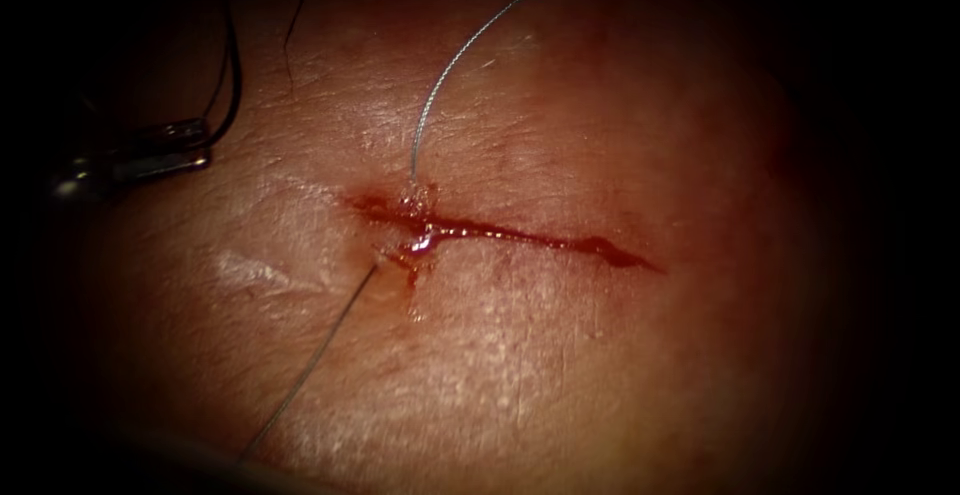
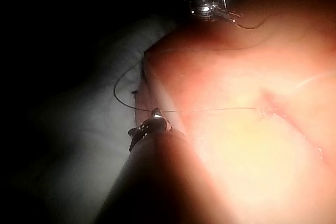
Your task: Wound Closure
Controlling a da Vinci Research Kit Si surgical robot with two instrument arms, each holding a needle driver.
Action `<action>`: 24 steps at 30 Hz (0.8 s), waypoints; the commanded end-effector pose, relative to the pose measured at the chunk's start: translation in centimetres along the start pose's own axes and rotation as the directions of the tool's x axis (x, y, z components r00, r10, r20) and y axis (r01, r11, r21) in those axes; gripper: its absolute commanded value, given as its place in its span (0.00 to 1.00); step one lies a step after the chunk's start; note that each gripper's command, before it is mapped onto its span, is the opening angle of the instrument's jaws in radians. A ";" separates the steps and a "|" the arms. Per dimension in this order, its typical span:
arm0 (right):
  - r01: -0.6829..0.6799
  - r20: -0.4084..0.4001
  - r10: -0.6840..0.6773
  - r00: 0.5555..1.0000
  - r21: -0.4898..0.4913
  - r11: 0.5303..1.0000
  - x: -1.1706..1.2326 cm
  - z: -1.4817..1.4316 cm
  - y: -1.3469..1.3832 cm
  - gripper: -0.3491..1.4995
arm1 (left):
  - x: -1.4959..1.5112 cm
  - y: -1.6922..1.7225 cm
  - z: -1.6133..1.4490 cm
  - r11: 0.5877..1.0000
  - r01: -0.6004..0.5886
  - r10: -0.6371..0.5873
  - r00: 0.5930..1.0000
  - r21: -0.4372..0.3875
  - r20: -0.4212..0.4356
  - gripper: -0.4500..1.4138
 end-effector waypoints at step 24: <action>0.249 0.061 -0.244 0.968 -0.091 0.964 -1.14 1.40 1.78 0.85 | -0.09 0.08 0.01 1.000 0.002 -0.001 1.000 -0.005 0.008 0.00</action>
